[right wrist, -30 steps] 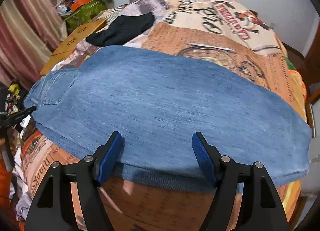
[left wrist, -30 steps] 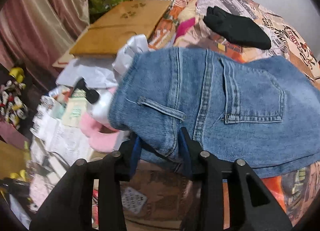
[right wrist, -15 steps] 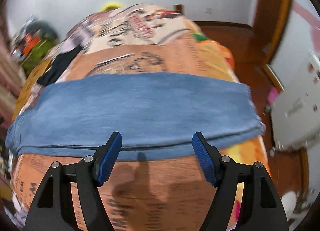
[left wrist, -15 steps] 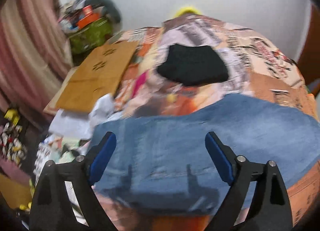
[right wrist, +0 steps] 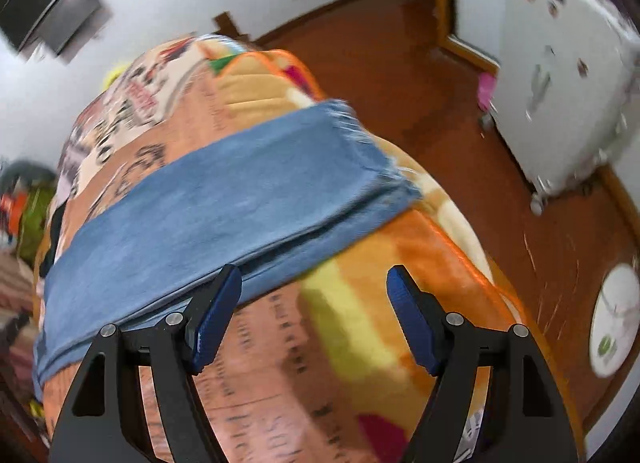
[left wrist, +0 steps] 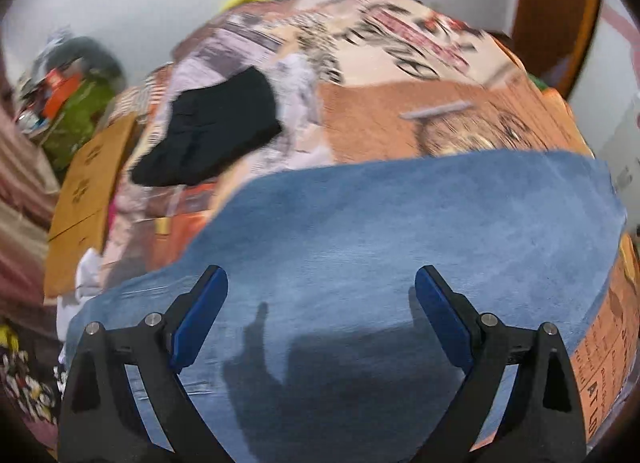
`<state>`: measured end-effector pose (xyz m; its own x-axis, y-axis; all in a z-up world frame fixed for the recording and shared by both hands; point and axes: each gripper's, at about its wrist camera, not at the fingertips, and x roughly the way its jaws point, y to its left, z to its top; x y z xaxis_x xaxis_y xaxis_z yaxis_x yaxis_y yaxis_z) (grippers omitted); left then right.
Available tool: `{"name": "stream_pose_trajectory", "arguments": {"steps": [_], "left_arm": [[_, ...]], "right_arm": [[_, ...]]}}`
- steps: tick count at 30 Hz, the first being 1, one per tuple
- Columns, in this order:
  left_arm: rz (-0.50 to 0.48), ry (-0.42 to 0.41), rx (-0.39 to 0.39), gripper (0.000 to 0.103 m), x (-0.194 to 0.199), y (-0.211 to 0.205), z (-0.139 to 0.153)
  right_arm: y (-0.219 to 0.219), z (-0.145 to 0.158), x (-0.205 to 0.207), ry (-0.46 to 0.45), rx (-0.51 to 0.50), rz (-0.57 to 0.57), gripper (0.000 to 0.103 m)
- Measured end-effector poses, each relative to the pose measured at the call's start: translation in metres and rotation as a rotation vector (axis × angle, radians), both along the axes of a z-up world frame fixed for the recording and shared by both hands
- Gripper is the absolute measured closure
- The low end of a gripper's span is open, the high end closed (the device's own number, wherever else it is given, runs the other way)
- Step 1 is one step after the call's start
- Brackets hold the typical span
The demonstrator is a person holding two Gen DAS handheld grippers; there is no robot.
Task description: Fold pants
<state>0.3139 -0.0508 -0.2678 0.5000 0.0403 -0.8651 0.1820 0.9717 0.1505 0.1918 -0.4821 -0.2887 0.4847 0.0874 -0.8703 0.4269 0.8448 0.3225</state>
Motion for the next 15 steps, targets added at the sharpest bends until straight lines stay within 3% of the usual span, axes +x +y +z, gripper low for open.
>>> {"name": "stream_pose_trajectory", "arguments": {"steps": [5, 12, 15], "left_arm": [[-0.062, 0.082, 0.003, 0.007, 0.009, -0.032, -0.025], [-0.111, 0.103, -0.016, 0.006, 0.015, -0.056, -0.032], [-0.104, 0.116, -0.034, 0.004, 0.019, -0.058, -0.035]], "right_arm": [[-0.023, -0.022, 0.005, 0.019, 0.072, -0.073, 0.031], [-0.035, -0.040, 0.020, 0.005, 0.155, -0.117, 0.028], [-0.035, -0.042, 0.027, -0.008, 0.144, -0.119, 0.027]]}}
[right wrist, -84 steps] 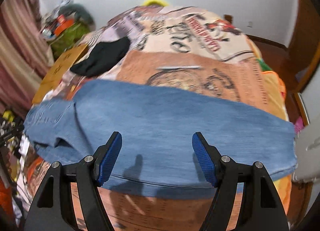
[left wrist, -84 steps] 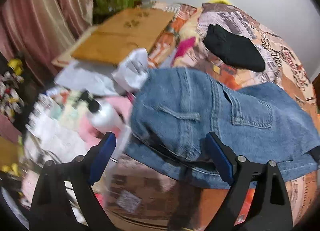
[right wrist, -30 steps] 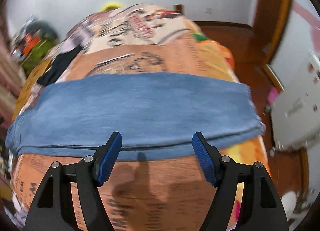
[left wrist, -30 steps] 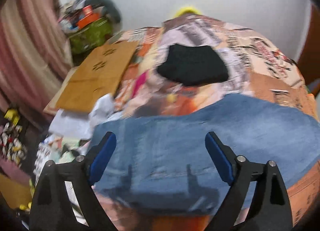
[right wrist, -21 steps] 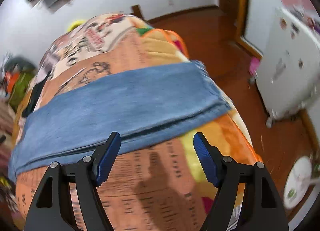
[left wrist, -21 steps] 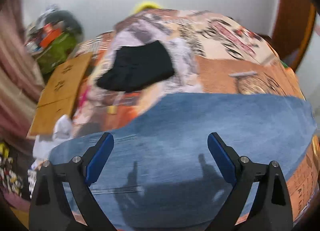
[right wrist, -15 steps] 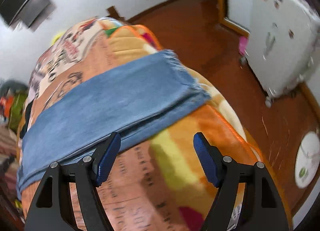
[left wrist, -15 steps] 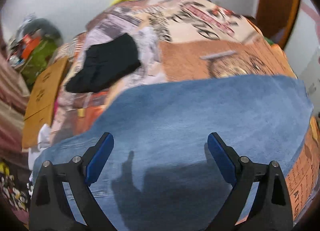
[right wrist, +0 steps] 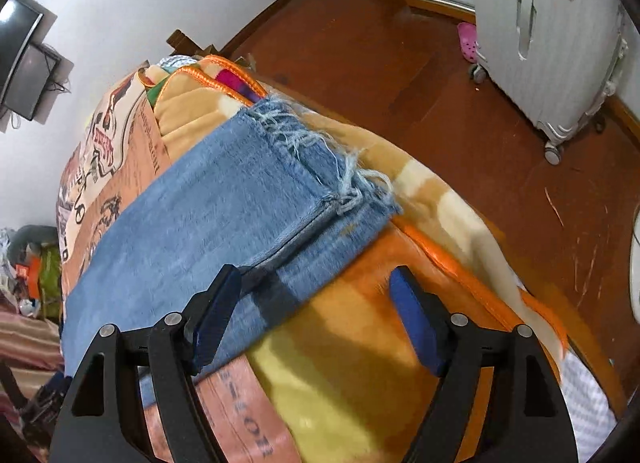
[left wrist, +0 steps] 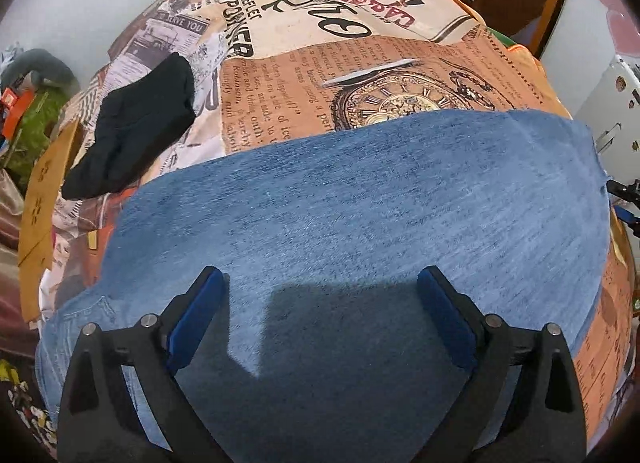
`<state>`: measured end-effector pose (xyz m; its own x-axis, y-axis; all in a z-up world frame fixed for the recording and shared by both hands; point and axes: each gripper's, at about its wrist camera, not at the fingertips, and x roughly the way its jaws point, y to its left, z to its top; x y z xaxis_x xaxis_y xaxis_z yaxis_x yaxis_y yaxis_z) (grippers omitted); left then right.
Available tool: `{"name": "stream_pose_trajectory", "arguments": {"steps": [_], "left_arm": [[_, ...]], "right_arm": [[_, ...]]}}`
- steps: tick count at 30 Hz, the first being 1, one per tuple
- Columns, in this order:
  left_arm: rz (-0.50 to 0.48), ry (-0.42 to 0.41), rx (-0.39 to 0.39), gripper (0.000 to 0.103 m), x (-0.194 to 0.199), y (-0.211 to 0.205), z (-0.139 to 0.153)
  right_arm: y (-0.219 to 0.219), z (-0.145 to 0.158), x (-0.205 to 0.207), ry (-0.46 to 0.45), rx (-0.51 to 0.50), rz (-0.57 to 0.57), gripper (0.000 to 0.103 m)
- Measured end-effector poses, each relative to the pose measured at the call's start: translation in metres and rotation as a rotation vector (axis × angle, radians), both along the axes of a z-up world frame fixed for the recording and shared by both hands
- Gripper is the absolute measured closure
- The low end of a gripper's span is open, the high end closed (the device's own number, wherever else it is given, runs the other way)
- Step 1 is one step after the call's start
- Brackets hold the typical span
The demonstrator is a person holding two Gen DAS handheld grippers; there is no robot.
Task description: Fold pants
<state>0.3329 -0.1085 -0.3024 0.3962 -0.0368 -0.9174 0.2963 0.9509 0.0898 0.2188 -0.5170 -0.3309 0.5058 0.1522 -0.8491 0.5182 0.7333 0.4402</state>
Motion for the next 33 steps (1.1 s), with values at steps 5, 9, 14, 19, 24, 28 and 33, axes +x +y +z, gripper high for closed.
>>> {"name": "stream_pose_trajectory", "arguments": {"steps": [5, 9, 14, 19, 24, 28, 33], "left_arm": [[0.011, 0.009, -0.021, 0.003, 0.003, 0.002, -0.002], [0.010, 0.006, -0.019, 0.003, 0.003, 0.001, -0.003], [0.010, 0.004, -0.019, 0.003, 0.002, 0.001, -0.003], [0.016, -0.005, -0.013, 0.003, 0.001, 0.001, -0.001], [0.014, -0.031, -0.020, 0.003, -0.007, 0.000, 0.008], [0.018, -0.070, -0.044, 0.003, -0.016, 0.004, 0.023], [0.032, -0.116, -0.069, 0.003, -0.027, 0.015, 0.044]], "right_arm": [[-0.003, -0.004, 0.009, -0.021, 0.014, -0.027, 0.027], [-0.003, -0.003, 0.014, -0.034, 0.027, -0.034, 0.028], [0.002, -0.006, 0.019, -0.026, -0.025, -0.027, 0.046], [0.000, 0.002, 0.018, -0.045, -0.053, -0.027, 0.085], [0.002, 0.024, 0.013, -0.102, -0.076, -0.022, 0.093], [0.013, 0.061, 0.009, -0.176, -0.120, 0.004, 0.093], [0.032, 0.114, 0.006, -0.294, -0.165, 0.060, 0.094]]}}
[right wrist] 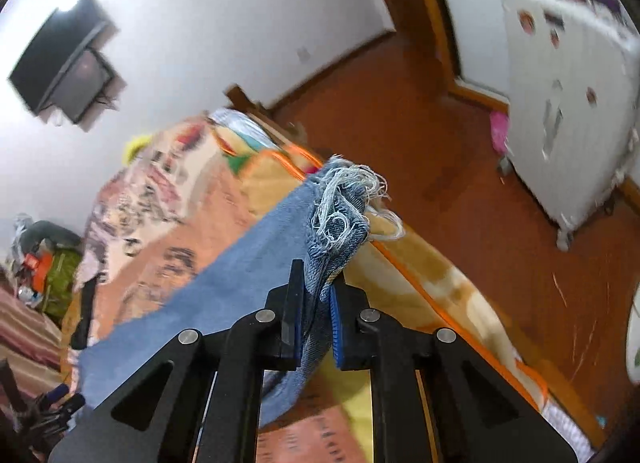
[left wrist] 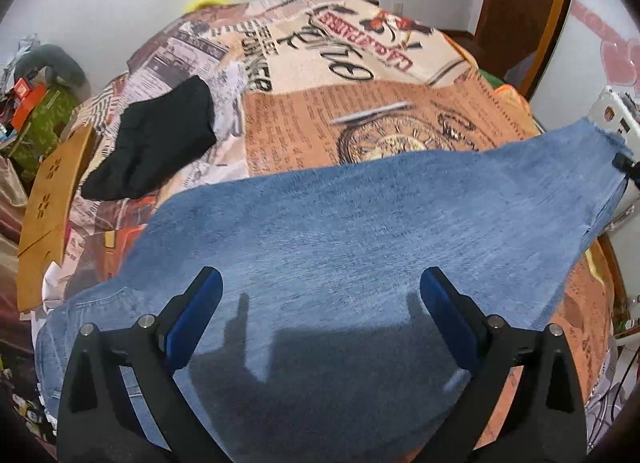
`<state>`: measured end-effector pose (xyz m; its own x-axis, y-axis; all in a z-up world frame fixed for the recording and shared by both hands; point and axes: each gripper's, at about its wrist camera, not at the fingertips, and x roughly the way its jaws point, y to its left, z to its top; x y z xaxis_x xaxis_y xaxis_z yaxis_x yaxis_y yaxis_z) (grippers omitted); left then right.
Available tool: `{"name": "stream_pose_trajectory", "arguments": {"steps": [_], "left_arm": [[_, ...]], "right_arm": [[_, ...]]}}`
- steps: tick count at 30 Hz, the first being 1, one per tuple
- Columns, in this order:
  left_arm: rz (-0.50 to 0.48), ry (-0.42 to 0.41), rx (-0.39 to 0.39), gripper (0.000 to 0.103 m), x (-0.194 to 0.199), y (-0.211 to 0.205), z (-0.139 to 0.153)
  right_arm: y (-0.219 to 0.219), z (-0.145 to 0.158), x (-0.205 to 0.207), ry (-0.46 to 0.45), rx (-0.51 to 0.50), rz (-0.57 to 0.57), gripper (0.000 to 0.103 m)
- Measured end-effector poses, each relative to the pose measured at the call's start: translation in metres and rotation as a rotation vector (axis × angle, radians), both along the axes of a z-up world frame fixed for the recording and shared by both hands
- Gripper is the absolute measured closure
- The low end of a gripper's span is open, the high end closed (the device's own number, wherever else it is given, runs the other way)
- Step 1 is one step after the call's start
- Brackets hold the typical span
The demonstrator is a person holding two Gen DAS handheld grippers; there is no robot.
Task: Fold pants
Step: 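Grasp the frayed hem corner with the right tool and lift it, then lay the hem corner across the jeans with the right tool and release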
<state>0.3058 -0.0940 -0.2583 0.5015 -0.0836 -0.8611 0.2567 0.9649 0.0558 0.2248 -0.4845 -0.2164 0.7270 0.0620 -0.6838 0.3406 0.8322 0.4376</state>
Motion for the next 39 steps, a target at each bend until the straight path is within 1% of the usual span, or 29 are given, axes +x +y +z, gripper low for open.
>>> {"name": "stream_pose_trajectory", "arguments": {"steps": [6, 9, 14, 19, 22, 26, 30, 35, 37, 38, 39], "left_arm": [[0.024, -0.058, -0.035, 0.003, -0.017, 0.022, 0.024], [0.038, -0.082, -0.050, 0.003, -0.026, 0.036, 0.033], [0.060, -0.114, -0.087, 0.003, -0.041, 0.063, 0.044], [0.097, -0.125, -0.121, 0.003, -0.053, 0.091, 0.046], [0.127, -0.123, -0.139, 0.003, -0.058, 0.108, 0.042], [0.184, -0.111, -0.165, 0.003, -0.061, 0.129, 0.034], [0.211, -0.097, -0.189, 0.003, -0.064, 0.142, 0.025], [0.225, -0.083, -0.193, 0.003, -0.067, 0.149, 0.018], [0.227, -0.085, -0.188, 0.003, -0.068, 0.149, 0.017], [0.228, -0.085, -0.186, 0.003, -0.068, 0.149, 0.017], [0.228, -0.084, -0.185, 0.003, -0.068, 0.148, 0.017]], "right_arm": [[0.038, 0.054, -0.001, -0.117, -0.045, 0.092, 0.094], [0.061, 0.071, -0.001, -0.157, -0.052, 0.149, 0.094], [0.101, 0.092, 0.003, -0.207, -0.070, 0.248, 0.094], [0.147, 0.098, 0.015, -0.216, -0.080, 0.362, 0.093], [0.175, 0.094, 0.021, -0.204, -0.080, 0.436, 0.093], [0.225, 0.080, 0.030, -0.156, -0.091, 0.556, 0.093], [0.265, 0.052, 0.032, -0.082, -0.074, 0.660, 0.093], [0.310, 0.000, 0.036, 0.062, -0.092, 0.773, 0.093], [0.320, -0.017, 0.038, 0.119, -0.100, 0.807, 0.089], [0.324, -0.027, 0.038, 0.148, -0.105, 0.812, 0.089], [0.326, -0.029, 0.038, 0.159, -0.108, 0.811, 0.089]]}}
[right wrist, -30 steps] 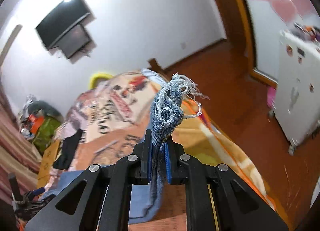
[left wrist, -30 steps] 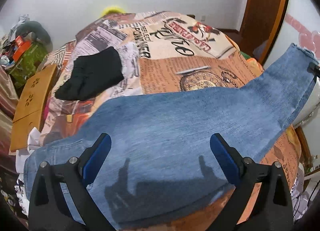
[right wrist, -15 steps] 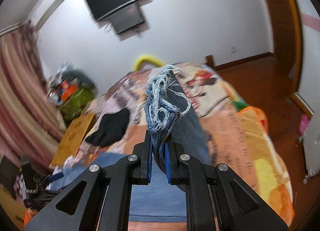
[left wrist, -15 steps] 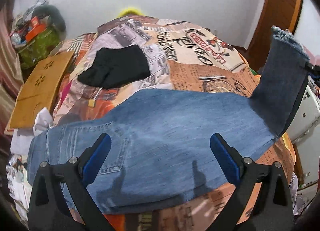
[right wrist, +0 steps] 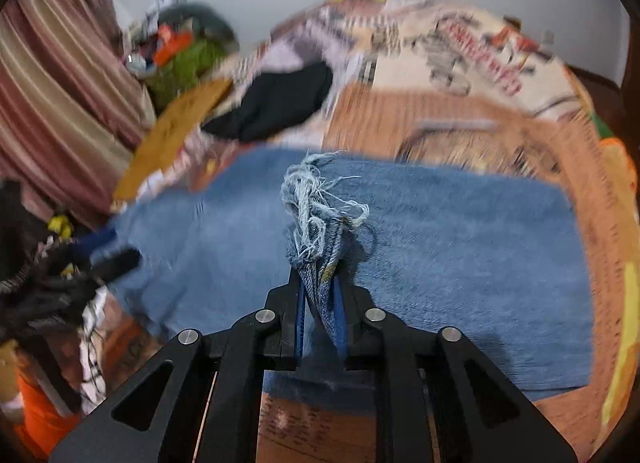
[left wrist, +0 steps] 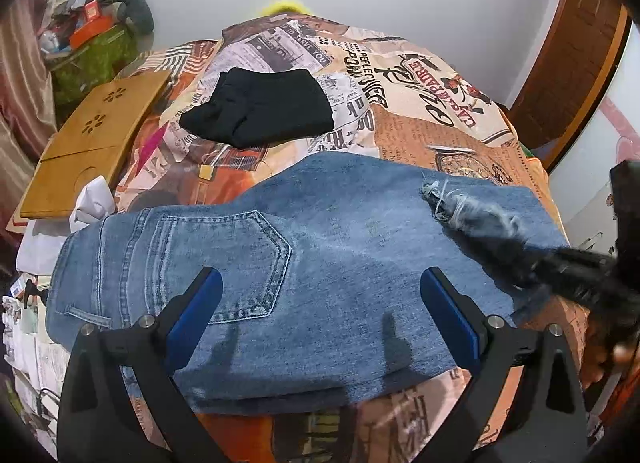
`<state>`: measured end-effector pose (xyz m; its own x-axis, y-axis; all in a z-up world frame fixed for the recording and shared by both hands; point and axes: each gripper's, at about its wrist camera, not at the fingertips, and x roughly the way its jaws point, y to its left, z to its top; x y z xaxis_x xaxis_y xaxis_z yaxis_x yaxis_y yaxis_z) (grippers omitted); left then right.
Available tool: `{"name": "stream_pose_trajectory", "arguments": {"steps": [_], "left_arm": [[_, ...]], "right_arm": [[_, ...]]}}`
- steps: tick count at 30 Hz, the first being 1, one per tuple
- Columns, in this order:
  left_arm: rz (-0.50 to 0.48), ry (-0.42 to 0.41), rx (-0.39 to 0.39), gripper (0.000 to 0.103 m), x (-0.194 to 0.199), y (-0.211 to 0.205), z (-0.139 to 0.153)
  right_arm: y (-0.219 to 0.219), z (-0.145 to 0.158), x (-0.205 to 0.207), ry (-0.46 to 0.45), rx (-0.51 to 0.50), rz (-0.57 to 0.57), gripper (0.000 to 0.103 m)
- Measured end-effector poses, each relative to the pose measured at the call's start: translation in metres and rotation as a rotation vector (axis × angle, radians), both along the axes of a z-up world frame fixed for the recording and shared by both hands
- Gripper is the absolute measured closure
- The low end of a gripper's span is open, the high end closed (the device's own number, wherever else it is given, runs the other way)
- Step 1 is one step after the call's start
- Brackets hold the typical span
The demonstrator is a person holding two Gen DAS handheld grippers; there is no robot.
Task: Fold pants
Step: 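Lay the hem corner across the jeans with the right tool and release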
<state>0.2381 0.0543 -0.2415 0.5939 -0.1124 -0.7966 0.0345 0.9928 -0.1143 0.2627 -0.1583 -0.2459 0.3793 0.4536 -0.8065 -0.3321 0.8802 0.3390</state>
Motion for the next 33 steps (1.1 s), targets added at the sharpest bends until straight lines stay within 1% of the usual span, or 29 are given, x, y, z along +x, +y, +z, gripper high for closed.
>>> {"name": "stream_pose_trajectory", "arguments": {"steps": [3, 5, 6, 7, 11, 14, 16, 18, 21, 23, 24, 25, 27, 30, 33], "left_arm": [[-0.007, 0.004, -0.003, 0.003, 0.003, -0.004, 0.001], [-0.018, 0.002, -0.006, 0.003, 0.007, -0.009, 0.004], [-0.025, -0.003, -0.005, 0.003, 0.009, -0.013, 0.006], [-0.034, -0.008, -0.003, 0.003, 0.012, -0.017, 0.009], [-0.086, -0.039, -0.002, 0.003, 0.027, -0.042, 0.020], [-0.133, -0.038, -0.019, 0.003, 0.039, -0.063, 0.025], [-0.183, -0.032, -0.035, 0.003, 0.050, -0.081, 0.028], [-0.219, -0.043, -0.030, 0.003, 0.059, -0.101, 0.030], [-0.270, -0.038, -0.014, 0.003, 0.073, -0.130, 0.026], [-0.295, -0.022, -0.025, 0.008, 0.079, -0.145, 0.021], [-0.312, -0.004, -0.030, 0.014, 0.084, -0.154, 0.016], [-0.324, 0.016, -0.029, 0.022, 0.088, -0.160, 0.011], [-0.352, 0.058, -0.023, 0.029, 0.093, -0.173, 0.000], [-0.359, 0.080, 0.010, 0.029, 0.094, -0.183, -0.015], [-0.365, 0.110, 0.066, 0.031, 0.092, -0.189, -0.030]], "right_arm": [[0.003, -0.002, -0.005, -0.002, -0.006, 0.015, 0.083], [0.003, 0.002, -0.006, 0.002, 0.008, 0.035, 0.073], [0.003, 0.006, -0.008, 0.004, 0.015, 0.044, 0.065], [0.001, 0.010, -0.011, 0.000, 0.022, 0.053, 0.062], [-0.021, 0.033, -0.018, -0.082, 0.009, 0.043, 0.061], [-0.044, 0.044, -0.015, -0.138, -0.025, -0.009, 0.056], [-0.061, 0.049, -0.011, -0.166, -0.058, -0.046, 0.055], [-0.081, 0.050, -0.002, -0.182, -0.095, -0.097, 0.055], [-0.101, 0.047, 0.011, -0.177, -0.110, -0.143, 0.055], [-0.113, 0.039, 0.021, -0.160, -0.116, -0.171, 0.055], [-0.117, 0.033, 0.025, -0.149, -0.121, -0.181, 0.055], [-0.120, 0.026, 0.028, -0.136, -0.126, -0.187, 0.055], [-0.124, 0.016, 0.031, -0.111, -0.124, -0.191, 0.055], [-0.127, -0.005, 0.035, -0.055, -0.111, -0.188, 0.055], [-0.129, -0.016, 0.030, -0.038, -0.120, -0.183, 0.055]]}}
